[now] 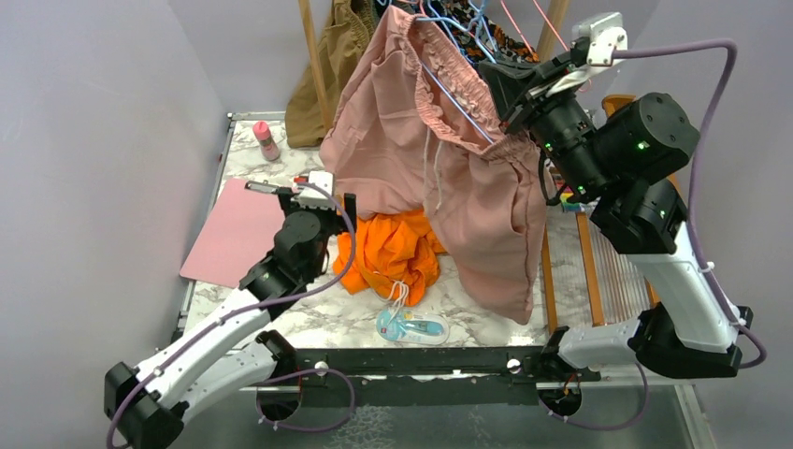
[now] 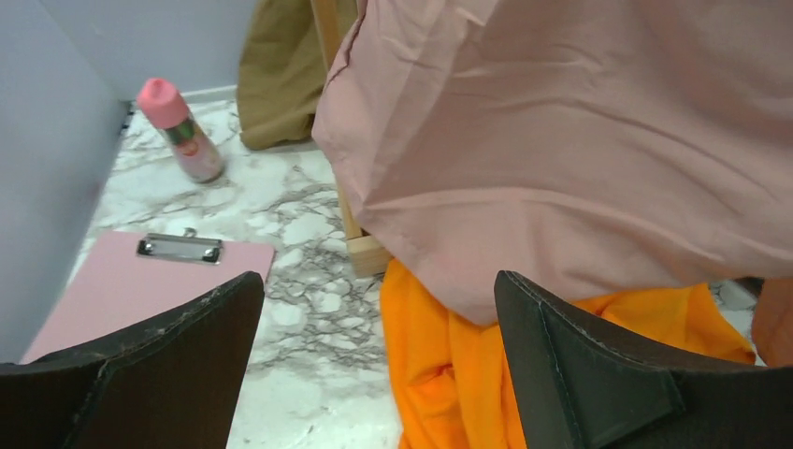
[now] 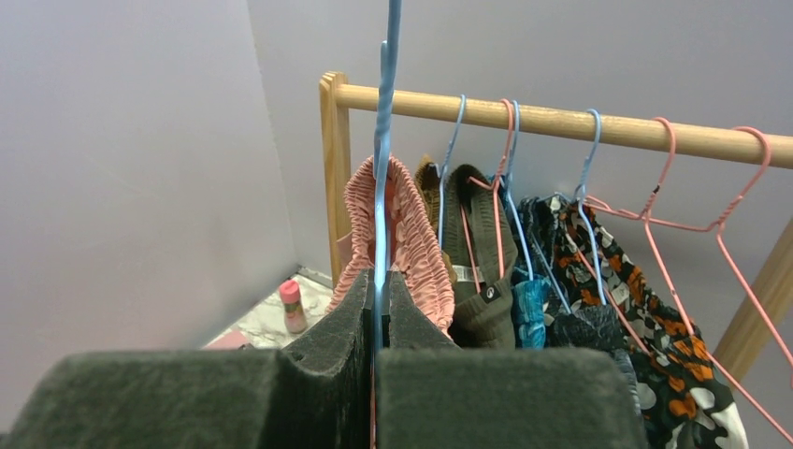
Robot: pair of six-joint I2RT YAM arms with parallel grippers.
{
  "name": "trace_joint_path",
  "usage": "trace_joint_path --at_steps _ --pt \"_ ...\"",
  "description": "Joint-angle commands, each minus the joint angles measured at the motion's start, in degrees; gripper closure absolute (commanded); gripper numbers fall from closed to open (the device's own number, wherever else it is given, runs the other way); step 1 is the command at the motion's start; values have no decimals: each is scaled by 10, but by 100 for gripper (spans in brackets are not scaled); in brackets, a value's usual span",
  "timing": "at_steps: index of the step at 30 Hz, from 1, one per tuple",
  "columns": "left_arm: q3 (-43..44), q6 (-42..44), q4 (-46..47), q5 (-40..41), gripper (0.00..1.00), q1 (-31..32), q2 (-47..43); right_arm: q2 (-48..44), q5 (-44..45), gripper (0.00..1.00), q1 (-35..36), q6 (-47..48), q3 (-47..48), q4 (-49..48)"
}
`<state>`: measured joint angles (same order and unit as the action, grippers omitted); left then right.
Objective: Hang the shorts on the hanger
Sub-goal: Place the hanger on the clothesline.
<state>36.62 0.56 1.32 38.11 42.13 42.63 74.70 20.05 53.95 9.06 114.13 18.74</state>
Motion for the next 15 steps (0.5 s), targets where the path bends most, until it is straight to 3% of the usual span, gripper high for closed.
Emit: trace_joint_path --at_steps 1,6,12,15 --pt "51 -139 38 -133 7 -73 71 -28 9 99 1 4 -15 -1" --pt "79 -267 93 -285 23 -185 160 -54 1 99 1 -9 -26 19" --pt "113 -325 168 -354 53 -201 252 -71 -27 99 1 -33 -43 28" --pt "119 -336 194 -366 60 -201 274 -76 -33 99 1 -41 -60 16"
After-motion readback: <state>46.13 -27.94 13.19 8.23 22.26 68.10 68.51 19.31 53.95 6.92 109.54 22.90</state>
